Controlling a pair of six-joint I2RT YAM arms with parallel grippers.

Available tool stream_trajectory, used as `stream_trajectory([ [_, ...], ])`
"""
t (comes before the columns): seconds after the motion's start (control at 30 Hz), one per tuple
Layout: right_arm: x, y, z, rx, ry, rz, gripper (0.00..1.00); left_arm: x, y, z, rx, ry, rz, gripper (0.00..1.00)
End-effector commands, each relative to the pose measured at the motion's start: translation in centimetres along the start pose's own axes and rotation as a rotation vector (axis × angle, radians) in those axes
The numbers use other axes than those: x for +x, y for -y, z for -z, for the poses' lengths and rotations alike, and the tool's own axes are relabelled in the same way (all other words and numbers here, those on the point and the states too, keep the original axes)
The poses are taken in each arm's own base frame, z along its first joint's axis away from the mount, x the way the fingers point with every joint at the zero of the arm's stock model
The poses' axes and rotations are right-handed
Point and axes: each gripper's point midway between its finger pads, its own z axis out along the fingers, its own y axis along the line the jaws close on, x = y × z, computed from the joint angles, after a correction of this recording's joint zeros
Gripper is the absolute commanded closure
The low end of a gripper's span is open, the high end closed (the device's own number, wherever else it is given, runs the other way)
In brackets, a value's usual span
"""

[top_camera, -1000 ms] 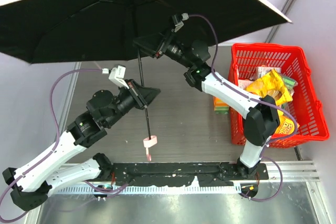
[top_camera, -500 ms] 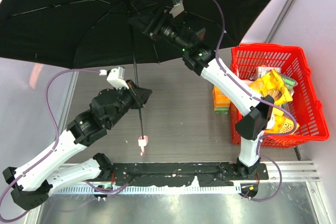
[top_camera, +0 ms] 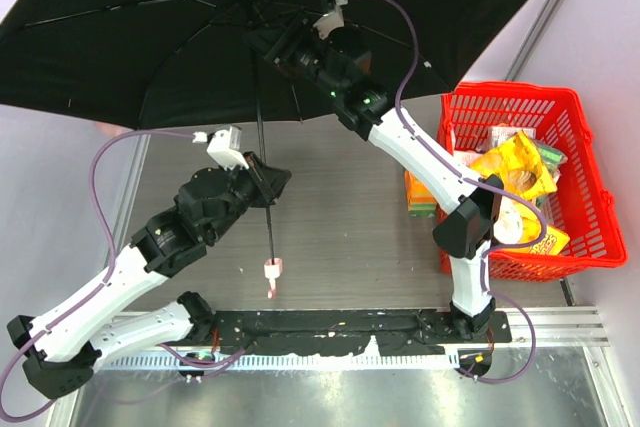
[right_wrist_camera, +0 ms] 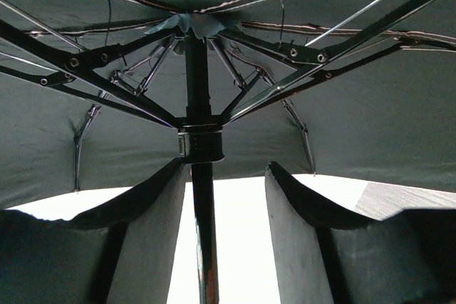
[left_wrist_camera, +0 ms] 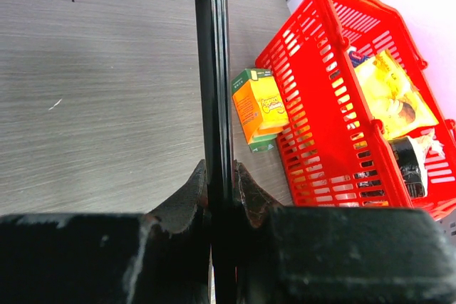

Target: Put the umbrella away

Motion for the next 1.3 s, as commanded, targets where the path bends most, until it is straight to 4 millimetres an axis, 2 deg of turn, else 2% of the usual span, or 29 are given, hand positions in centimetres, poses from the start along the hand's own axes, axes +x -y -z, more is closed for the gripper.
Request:
stream_trajectory([
  [0.0,-3.5,-3.7,-0.1,-0.106,0.128,-0.048,0.46,-3.1,2.1,0.1,0.068,0.105,-0.003,1.0],
  [0.33,-5.7,-3.6,-0.3,-0.088,0.253,-0.141,0.44,-1.8,0.6,-0.6,0.014,0.092,-0.019,1.0],
  [0.37,-6.2,-4.0,-0.3,-0.098,0.264,-0.144,0.46,-1.5,0.4,-0.8,0.005,0.087,-0.023,1.0],
  [0.4,-5.7,-3.1,-0.8,-0.066,0.255,-0.143,0.48,-1.5,0.3,-0.8,0.003,0.087,-0.022,1.0],
  [0.43,-6.3,-4.5,-0.8,-0.096,0.26,-0.145,0.5,-1.3,0.3,-0.9,0.0,0.082,-0.026,1.0],
  [0.47,-5.5,-3.4,-1.5,-0.073,0.236,-0.142,0.5,-1.3,0.3,-0.9,0.0,0.082,-0.027,1.0],
  [0.5,-5.7,-3.6,-1.7,-0.08,0.238,-0.138,0.52,-1.5,0.4,-0.8,0.001,0.086,-0.029,1.0],
  [0.53,-5.8,-3.3,-1.8,-0.07,0.247,-0.137,0.56,-1.4,0.3,-0.9,-0.005,0.085,-0.034,1.0],
  [0.63,-5.9,-3.0,-1.8,-0.064,0.258,-0.118,0.75,-1.4,0.1,-0.8,-0.021,0.085,-0.042,1.0],
  [0.7,-6.0,-2.7,-1.8,-0.04,0.272,-0.095,0.76,-1.3,0.0,-0.8,-0.024,0.083,-0.046,1.0],
  [0.77,-6.6,-1.9,-1.6,0.005,0.299,-0.065,0.81,-1.1,-0.2,-0.8,-0.029,0.081,-0.049,1.0],
  [0.8,-6.6,-1.6,-1.6,0.016,0.3,-0.061,0.98,-1.2,-0.2,-0.8,-0.031,0.084,-0.048,1.0],
  [0.83,-6.9,-1.5,-1.5,0.026,0.313,-0.065,0.99,-1.2,-0.2,-0.8,-0.034,0.086,-0.048,1.0],
  [0.9,-5.9,1.4,-1.2,0.191,0.263,-0.077,0.99,-1.1,-0.8,-1.0,-0.059,0.091,-0.064,1.0],
  [0.93,-6.1,1.4,-0.9,0.214,0.266,-0.119,0.99,-1.3,-1.1,-1.1,-0.075,0.102,-0.076,1.0],
  [0.97,-5.4,1.3,-0.5,0.223,0.241,-0.139,0.99,-1.5,-1.5,-1.2,-0.099,0.114,-0.091,1.0],
  [1.0,-4.4,2.1,-0.4,0.237,0.22,-0.162,0.99,-1.7,-1.8,-1.3,-0.115,0.124,-0.102,1.0],
  [1.03,-4.3,0.9,0.2,0.219,0.207,-0.173,0.99,-2.1,-2.0,-1.3,-0.136,0.14,-0.113,1.0],
  [1.07,-4.3,0.4,0.7,0.218,0.201,-0.176,0.99,-2.3,-2.1,-1.5,-0.144,0.145,-0.127,1.0],
  [1.13,-3.4,0.6,0.9,0.213,0.17,-0.187,0.99,-3.3,-2.4,-1.4,-0.174,0.181,-0.13,1.0],
  [1.17,-2.9,-0.1,0.9,0.175,0.145,-0.193,0.99,-3.7,-2.3,-1.4,-0.175,0.193,-0.132,1.0],
  [1.2,-2.2,0.4,1.1,0.185,0.122,-0.191,0.99,-4.0,-2.1,-1.4,-0.174,0.206,-0.132,1.0],
  [1.23,-2.0,-0.8,1.1,0.13,0.114,-0.179,0.99,-4.5,-1.9,-1.4,-0.169,0.22,-0.128,1.0],
  [1.27,-1.3,-0.5,1.4,0.13,0.092,-0.161,0.99,-4.9,-1.5,-1.3,-0.159,0.228,-0.129,1.0],
])
